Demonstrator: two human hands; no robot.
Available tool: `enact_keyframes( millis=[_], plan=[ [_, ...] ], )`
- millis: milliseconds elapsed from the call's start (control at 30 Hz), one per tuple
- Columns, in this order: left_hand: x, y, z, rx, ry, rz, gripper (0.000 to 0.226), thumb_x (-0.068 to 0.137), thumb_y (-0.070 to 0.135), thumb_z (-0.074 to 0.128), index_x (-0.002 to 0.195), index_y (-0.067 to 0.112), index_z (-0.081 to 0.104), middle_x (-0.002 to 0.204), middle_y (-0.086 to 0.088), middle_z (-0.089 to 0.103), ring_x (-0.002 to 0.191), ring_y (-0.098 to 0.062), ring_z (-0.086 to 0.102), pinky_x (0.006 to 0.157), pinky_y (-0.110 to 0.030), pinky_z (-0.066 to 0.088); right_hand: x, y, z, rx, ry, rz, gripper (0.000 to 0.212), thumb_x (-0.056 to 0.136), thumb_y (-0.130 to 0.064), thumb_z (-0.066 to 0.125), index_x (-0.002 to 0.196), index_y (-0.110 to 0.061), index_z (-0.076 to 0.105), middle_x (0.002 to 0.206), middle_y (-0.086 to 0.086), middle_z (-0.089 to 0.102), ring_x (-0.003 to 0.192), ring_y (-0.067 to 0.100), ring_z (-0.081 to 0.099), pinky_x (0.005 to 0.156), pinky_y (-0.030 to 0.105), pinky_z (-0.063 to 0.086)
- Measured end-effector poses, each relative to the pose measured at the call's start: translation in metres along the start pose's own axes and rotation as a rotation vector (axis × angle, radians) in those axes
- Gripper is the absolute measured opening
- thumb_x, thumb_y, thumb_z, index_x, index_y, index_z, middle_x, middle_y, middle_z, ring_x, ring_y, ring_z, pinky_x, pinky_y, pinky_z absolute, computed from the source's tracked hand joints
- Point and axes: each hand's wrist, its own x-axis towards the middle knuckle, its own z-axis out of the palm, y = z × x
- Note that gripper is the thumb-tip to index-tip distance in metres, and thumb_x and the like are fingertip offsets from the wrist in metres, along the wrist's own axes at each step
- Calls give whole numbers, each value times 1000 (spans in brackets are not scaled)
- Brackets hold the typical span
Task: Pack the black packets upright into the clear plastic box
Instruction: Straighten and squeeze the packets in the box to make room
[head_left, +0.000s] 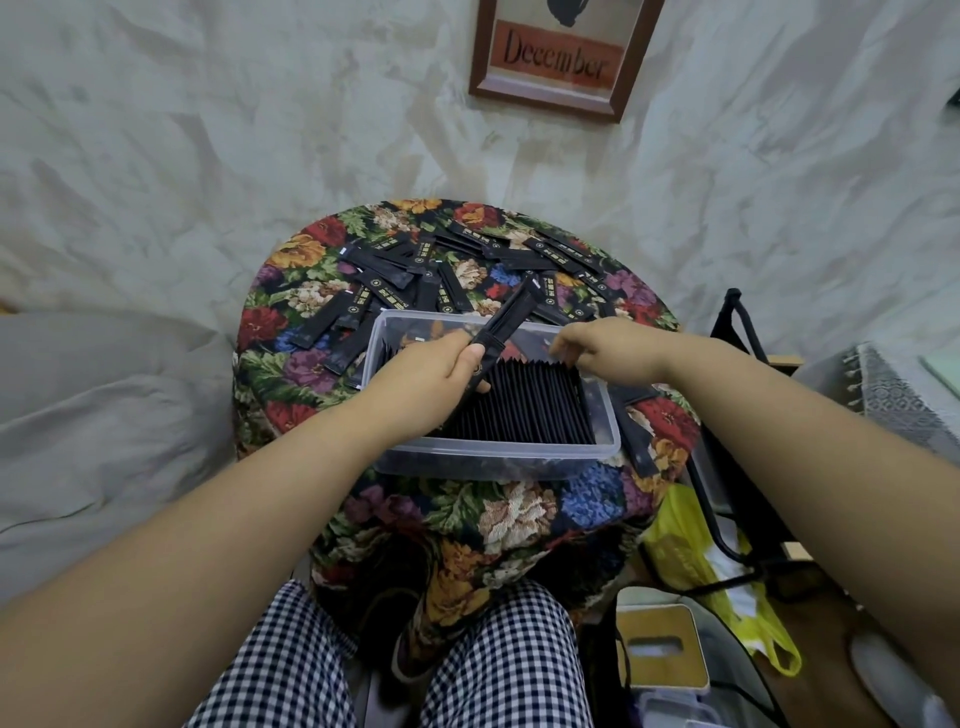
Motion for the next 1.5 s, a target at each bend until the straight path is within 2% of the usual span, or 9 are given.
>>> enact_keyframes(
  millis=[100, 267, 433, 900, 1033, 1133, 1267, 1400, 1500],
  plan=[
    [-1, 1, -1, -5, -2, 1, 40, 103, 32, 24, 128, 9, 45, 108, -12, 68, 101, -28, 56, 84, -37, 43, -3, 3, 2, 59, 45, -13, 37, 96, -2, 37, 128, -15, 51, 129, 3, 58, 109, 16, 54, 89, 27, 42],
    [-1, 4, -1, -9, -11, 1, 38, 103, 30, 25, 126, 8, 46, 101, -6, 71, 102, -25, 57, 86, -38, 42, -7, 7, 1, 79, 57, -9, 36, 98, -4, 37, 125, -15, 58, 125, 2, 58, 81, 6, 58, 71, 25, 49],
    [-2, 4, -3, -3, -17, 2, 38, 103, 31, 25, 125, 9, 47, 101, -7, 70, 96, -26, 58, 83, -41, 44, -4, 8, -1, 122, 31, 2, 35, 96, -3, 40, 121, -16, 60, 121, 2, 60, 93, 22, 64, 72, 32, 57],
    [-4, 11, -7, -35, -46, -13, 38, 104, 32, 24, 126, 10, 46, 103, 0, 71, 58, -2, 44, 53, -21, 31, -18, 6, 7, 239, 114, -14, 28, 98, -11, 46, 123, -16, 59, 90, -20, 52, 75, -7, 51, 62, 15, 48],
    [-7, 15, -10, -33, -41, -3, 33, 103, 33, 25, 112, 12, 49, 104, -4, 70, 54, -8, 43, 54, -29, 34, -26, 0, 3, 116, 113, -23, 29, 99, -15, 47, 125, -20, 58, 116, -5, 60, 82, 0, 51, 67, 17, 42],
    [-10, 23, -11, -45, -8, 35, 31, 103, 33, 27, 115, 15, 50, 101, 1, 71, 62, -10, 50, 72, -34, 43, -38, -9, -2, -30, 264, -34, 31, 98, -22, 49, 128, -22, 56, 121, -4, 55, 91, 5, 44, 77, 19, 31],
    [-13, 41, -6, -241, 14, 82, 27, 102, 30, 36, 114, 16, 54, 85, 3, 71, 73, -10, 66, 72, -32, 53, -62, -39, 6, 442, 434, -95, 18, 97, -24, 51, 112, -29, 60, 93, -15, 59, 72, -5, 52, 64, 11, 42],
    [-12, 52, -2, -457, 68, 35, 21, 99, 28, 44, 107, 12, 56, 76, -5, 71, 60, -13, 64, 62, -33, 57, -75, -55, 11, 1140, 486, -83, 14, 94, -8, 54, 95, -16, 65, 79, 0, 63, 57, 10, 56, 48, 20, 47],
    [-13, 55, 1, -453, 87, 48, 19, 97, 29, 48, 107, 15, 58, 73, -4, 71, 57, -13, 65, 60, -32, 58, -78, -54, 10, 1306, 430, -69, 8, 87, -6, 62, 93, -11, 64, 71, -1, 64, 55, 10, 58, 51, 20, 52]
  ],
)
